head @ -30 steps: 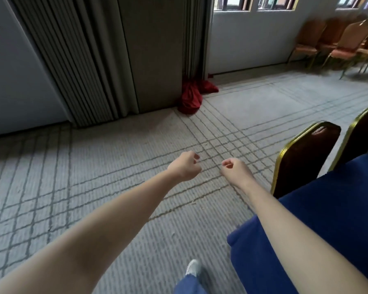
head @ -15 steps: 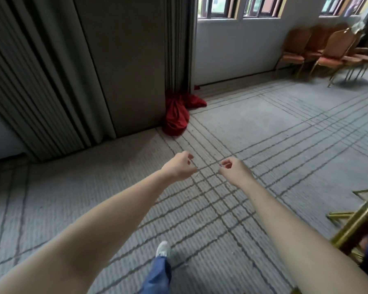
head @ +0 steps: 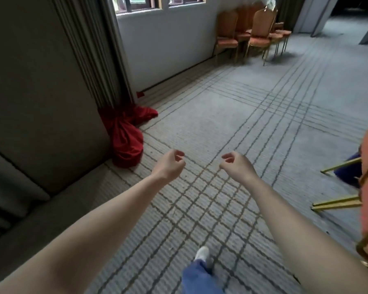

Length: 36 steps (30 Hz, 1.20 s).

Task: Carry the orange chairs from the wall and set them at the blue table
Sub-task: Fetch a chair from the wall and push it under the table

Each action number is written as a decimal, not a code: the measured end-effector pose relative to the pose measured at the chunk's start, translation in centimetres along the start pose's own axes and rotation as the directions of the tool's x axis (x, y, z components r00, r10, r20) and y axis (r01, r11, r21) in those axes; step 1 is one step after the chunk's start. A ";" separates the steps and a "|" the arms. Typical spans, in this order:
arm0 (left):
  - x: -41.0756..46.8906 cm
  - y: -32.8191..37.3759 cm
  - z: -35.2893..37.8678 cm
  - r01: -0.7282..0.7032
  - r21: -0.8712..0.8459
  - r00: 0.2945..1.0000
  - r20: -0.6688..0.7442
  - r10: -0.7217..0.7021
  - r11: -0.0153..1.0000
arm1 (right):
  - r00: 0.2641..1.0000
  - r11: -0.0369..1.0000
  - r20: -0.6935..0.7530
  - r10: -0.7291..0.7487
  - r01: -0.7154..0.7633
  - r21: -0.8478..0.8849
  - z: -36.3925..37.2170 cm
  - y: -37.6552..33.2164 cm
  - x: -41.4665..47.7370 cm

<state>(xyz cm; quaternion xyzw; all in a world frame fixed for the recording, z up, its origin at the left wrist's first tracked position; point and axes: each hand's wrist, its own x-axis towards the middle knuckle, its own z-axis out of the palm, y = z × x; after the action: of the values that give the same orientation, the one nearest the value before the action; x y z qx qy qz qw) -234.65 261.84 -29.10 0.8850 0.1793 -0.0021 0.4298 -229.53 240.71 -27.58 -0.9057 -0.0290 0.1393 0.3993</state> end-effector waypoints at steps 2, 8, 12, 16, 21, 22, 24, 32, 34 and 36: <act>6.4 0.8 -0.1 -0.022 -0.008 1.000 0.008 0.022 1.000 | 1.000 1.000 -0.031 0.005 -0.004 0.031 -0.5 -1.2 6.0; 25.9 5.9 -0.5 -0.051 -0.098 0.999 0.008 0.052 0.994 | 0.999 0.999 -0.035 -0.019 0.021 0.047 -3.8 -6.3 24.4; 37.1 9.3 -1.3 -0.069 -0.102 0.998 0.003 0.070 0.992 | 0.998 0.998 -0.059 -0.034 0.036 0.046 -6.5 -9.7 35.4; 47.6 11.4 -1.2 -0.063 -0.094 0.997 0.030 0.066 0.994 | 0.998 0.998 -0.044 -0.040 0.041 0.043 -7.8 -11.8 45.6; 62.8 14.0 -0.2 -0.095 -0.094 0.994 0.045 0.100 0.991 | 0.998 0.999 -0.055 -0.029 0.030 0.021 -9.4 -13.7 60.9; 66.4 14.8 -0.1 -0.109 -0.093 0.993 0.043 0.114 0.990 | 0.997 0.999 -0.070 -0.026 0.028 0.028 -9.9 -14.3 64.3; 73.5 16.6 -0.3 -0.133 -0.067 0.989 0.054 0.136 0.989 | 0.995 0.999 -0.097 -0.008 0.012 0.041 -11.2 -15.7 70.7; 97.0 24.8 2.9 -0.187 -0.035 0.965 0.182 0.190 0.982 | 0.968 0.988 -0.213 0.130 -0.110 0.105 -17.3 -16.6 92.6; 102.5 26.3 4.4 -0.207 -0.013 0.954 0.218 0.205 0.978 | 0.961 0.984 -0.228 0.156 -0.131 0.119 -18.5 -16.1 98.3; 108.3 28.2 5.5 -0.233 0.001 0.949 0.220 0.227 0.973 | 0.959 0.984 -0.233 0.162 -0.138 0.114 -19.7 -16.0 104.3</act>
<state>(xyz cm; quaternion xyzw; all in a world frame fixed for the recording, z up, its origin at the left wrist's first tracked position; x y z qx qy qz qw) -123.50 275.87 -28.19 0.9000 0.0267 -0.0520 0.4320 -123.12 254.55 -27.09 -0.8951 0.0953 0.0594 0.4315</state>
